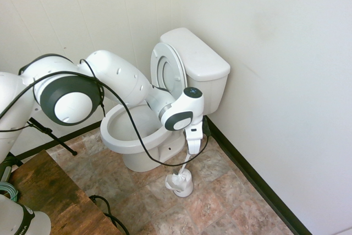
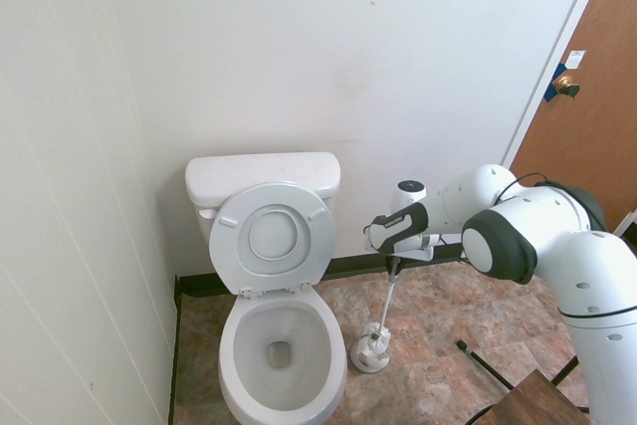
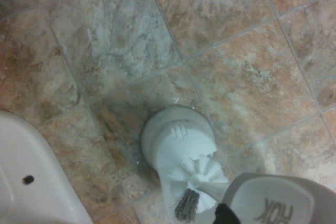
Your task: Clean the toilet
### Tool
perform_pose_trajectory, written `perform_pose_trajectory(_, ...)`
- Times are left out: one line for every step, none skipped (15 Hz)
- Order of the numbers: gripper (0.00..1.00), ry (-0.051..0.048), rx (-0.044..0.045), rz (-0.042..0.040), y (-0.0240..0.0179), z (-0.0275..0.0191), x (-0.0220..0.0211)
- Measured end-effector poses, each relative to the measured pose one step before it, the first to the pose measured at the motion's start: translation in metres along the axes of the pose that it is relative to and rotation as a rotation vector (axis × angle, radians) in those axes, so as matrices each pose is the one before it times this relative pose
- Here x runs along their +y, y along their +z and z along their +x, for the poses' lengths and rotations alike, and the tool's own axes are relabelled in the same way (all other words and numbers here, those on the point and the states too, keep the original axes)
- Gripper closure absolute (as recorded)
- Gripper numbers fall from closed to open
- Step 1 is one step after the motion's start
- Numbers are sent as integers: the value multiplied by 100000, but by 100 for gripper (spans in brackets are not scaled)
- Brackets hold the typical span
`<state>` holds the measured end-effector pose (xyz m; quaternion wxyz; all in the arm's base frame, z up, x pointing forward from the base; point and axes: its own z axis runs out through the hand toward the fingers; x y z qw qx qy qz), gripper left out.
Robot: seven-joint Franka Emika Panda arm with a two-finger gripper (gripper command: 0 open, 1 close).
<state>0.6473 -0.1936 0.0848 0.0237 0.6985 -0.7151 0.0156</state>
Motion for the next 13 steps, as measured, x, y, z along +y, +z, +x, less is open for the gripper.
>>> perform_pose_trajectory(100,295,198,-314,995,131,-225)
perform_pose_trajectory(100,47,194,-547,1131,38,-160)
perform_pose_trajectory(100,-270,175,-687,1228,-102,-152)
perform_pose_trajectory(100,-347,180,-505,1078,-147,-207)
perform_pose_trajectory(100,-355,184,-320,880,-225,-301)
perform_pose_trajectory(100,-457,30,-591,746,-354,-327)
perform_pose_trajectory(100,-462,-61,-655,533,-362,-321)
perform_pose_trajectory(100,-362,-69,-673,329,-266,-331)
perform_pose_trajectory(100,-289,-89,-728,169,-86,-333)
perform_pose_trajectory(100,-161,-87,-670,92,20,-268)
perform_pose_trajectory(100,-39,-65,-749,57,69,-226)
perform_pose_trajectory(100,2,-208,-928,66,24,-186)
perform_pose_trajectory(100,0,-402,-1139,77,-49,-194)
